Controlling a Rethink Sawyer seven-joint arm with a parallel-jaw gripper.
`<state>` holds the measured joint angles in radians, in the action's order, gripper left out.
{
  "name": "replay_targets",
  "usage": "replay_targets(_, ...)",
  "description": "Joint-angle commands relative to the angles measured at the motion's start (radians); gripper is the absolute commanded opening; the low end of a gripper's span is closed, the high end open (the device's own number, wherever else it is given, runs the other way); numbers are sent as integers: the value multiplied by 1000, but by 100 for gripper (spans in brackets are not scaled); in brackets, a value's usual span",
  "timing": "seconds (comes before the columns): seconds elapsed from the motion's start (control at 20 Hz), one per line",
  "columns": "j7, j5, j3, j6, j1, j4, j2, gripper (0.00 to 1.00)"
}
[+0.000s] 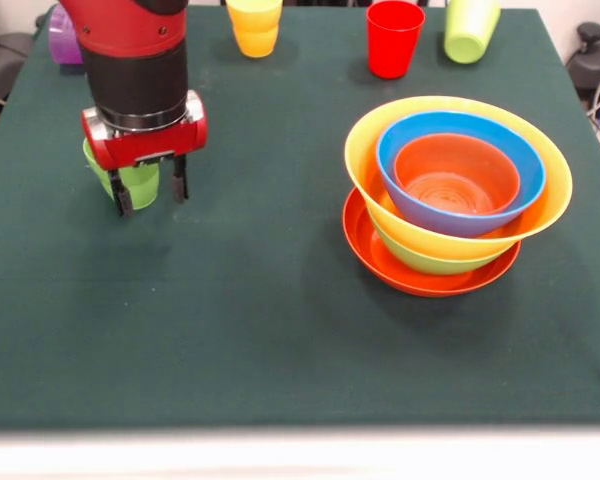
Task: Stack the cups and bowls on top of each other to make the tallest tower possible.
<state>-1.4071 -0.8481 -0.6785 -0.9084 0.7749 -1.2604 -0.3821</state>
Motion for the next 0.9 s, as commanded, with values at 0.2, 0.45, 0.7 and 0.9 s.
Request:
replay_targets(0.2, 212, 23, 43, -157, -58, -84, -94, 100)
replay_targets(0.45, 217, 20, 59, -151, -46, -140, -145, 100)
replay_targets(0.7, 227, -8, 79, -109, -8, -195, -164, 100)
replay_targets(0.9, 218, -49, 97, -44, 27, -241, -153, 100)
